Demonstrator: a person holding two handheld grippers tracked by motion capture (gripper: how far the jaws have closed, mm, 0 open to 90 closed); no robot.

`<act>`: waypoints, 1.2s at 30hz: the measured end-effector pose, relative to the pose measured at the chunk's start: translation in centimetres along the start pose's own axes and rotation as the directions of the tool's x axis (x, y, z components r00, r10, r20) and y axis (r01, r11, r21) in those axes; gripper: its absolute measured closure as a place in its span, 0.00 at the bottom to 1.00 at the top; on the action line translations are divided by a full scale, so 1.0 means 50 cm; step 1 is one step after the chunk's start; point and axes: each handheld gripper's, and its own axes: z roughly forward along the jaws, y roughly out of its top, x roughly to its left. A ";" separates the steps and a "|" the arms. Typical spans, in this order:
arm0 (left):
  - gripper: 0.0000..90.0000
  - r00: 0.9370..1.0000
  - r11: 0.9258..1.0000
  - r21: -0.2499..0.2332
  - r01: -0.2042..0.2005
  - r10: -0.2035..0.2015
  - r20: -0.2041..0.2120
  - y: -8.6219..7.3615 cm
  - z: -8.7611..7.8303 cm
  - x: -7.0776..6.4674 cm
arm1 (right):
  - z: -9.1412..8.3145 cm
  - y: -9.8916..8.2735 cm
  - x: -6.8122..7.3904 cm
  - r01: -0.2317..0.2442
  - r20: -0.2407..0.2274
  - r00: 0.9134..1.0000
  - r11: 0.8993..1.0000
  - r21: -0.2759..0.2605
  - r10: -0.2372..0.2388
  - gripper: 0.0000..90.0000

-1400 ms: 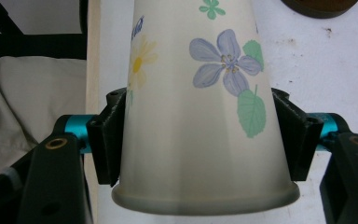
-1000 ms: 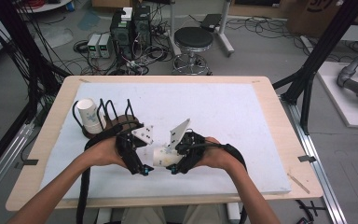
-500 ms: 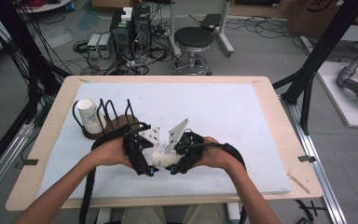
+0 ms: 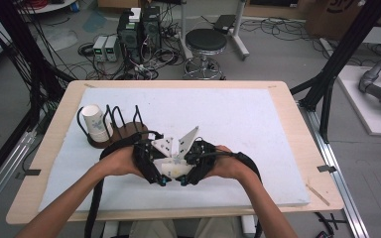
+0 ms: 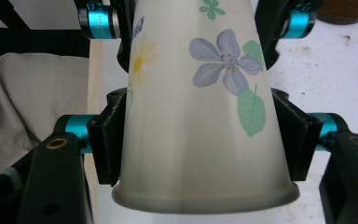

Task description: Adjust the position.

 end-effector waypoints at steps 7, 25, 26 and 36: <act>0.40 1.000 1.000 0.001 -0.026 0.026 0.009 -0.002 -0.001 -0.001 | 0.003 0.001 -0.001 0.000 -0.001 1.000 1.000 0.000 0.000 0.34; 0.40 1.000 1.000 -0.002 -0.019 0.019 -0.007 -0.005 -0.007 -0.002 | -0.002 -0.001 -0.003 -0.012 -0.011 1.000 0.999 -0.037 0.012 0.20; 0.40 1.000 1.000 -0.002 -0.018 0.018 -0.005 -0.005 -0.007 -0.002 | -0.002 -0.002 -0.004 -0.013 -0.009 1.000 0.999 -0.042 0.012 0.20; 0.40 1.000 1.000 0.012 -0.016 0.016 -0.009 -0.007 -0.004 -0.002 | -0.001 -0.005 -0.004 -0.015 -0.009 1.000 0.999 -0.042 0.014 0.20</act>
